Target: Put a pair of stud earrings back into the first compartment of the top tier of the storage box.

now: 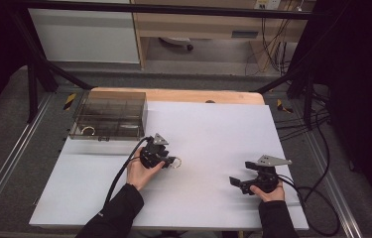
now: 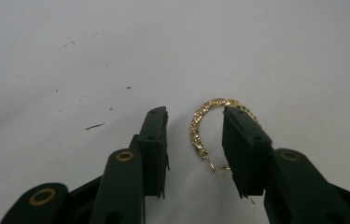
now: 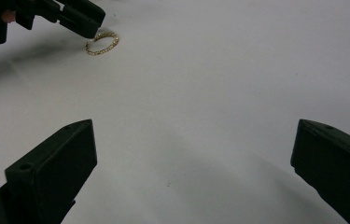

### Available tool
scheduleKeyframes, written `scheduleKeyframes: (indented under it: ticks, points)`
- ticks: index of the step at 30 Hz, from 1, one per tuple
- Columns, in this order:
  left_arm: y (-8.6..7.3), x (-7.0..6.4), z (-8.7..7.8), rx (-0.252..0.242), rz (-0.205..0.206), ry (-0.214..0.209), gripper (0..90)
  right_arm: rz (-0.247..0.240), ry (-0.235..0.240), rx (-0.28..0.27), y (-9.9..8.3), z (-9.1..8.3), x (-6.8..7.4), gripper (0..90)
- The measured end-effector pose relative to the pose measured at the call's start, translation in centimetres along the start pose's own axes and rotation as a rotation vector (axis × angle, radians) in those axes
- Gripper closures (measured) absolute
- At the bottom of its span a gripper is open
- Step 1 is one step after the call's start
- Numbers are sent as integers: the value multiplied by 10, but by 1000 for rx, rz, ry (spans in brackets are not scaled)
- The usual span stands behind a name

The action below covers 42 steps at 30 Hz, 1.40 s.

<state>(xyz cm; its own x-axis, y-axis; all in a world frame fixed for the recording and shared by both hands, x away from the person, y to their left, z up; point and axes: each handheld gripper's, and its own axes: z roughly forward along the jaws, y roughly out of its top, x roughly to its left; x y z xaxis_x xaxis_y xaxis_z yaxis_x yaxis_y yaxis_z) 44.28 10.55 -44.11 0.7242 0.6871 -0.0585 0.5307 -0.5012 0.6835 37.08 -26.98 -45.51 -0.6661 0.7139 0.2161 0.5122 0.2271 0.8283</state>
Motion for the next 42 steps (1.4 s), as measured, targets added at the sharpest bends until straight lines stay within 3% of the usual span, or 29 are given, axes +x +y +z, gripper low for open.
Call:
scheduleKeyframes:
  ticks: [19,42]
  points:
    - [1,-2,8,2,13,-4,795,0,2,-2,0,0,0,7]
    - [2,-3,9,7,54,16,861,1,1,-3,0,0,0,7]
